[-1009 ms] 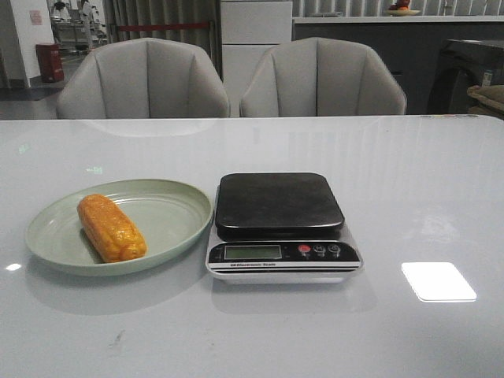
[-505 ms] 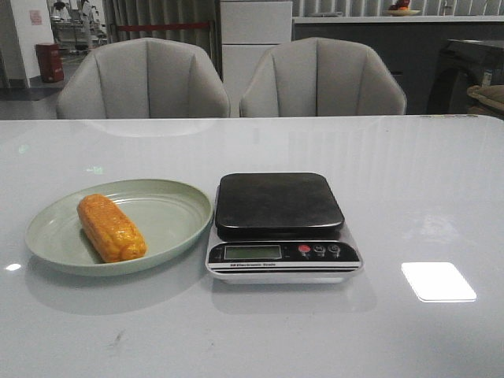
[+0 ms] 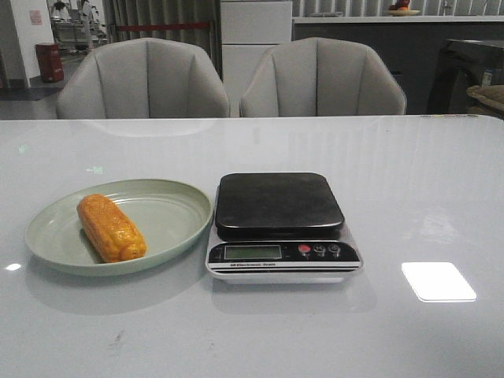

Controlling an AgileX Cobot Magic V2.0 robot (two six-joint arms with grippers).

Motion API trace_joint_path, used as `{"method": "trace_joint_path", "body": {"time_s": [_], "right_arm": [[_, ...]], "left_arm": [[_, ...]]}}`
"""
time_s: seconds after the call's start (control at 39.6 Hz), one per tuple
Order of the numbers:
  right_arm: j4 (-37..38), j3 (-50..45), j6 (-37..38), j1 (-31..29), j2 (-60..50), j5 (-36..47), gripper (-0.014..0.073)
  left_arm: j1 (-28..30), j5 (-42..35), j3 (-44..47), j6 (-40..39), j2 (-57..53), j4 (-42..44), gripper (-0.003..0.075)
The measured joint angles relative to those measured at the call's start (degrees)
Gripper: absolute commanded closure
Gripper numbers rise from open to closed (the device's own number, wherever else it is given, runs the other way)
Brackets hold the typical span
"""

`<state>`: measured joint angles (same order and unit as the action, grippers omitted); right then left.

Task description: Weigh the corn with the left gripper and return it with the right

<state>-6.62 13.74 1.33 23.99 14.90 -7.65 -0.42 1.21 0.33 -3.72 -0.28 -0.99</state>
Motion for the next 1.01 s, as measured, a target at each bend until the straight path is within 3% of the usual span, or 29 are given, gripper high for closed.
{"method": "trace_joint_path", "body": {"time_s": [0.3,0.66,0.81,1.01], "right_arm": [[0.6,0.0,0.0,-0.9,0.0,0.4,0.0438],[6.6,-7.8,0.0,-15.0,-7.9,1.5,0.0438],[7.8,-14.3,0.0,-15.9,-14.3,1.5,0.0438],[8.0,-15.4,0.4,-15.9,-15.4,6.2,0.0438]], "left_arm": [[0.0,0.0,0.0,0.0,0.0,0.0,0.0607],[0.0,0.0,0.0,0.0,0.0,0.0,0.0607],[0.0,0.0,0.0,0.0,0.0,0.0,0.0607],[0.0,0.0,0.0,0.0,0.0,0.0,0.0607]]}}
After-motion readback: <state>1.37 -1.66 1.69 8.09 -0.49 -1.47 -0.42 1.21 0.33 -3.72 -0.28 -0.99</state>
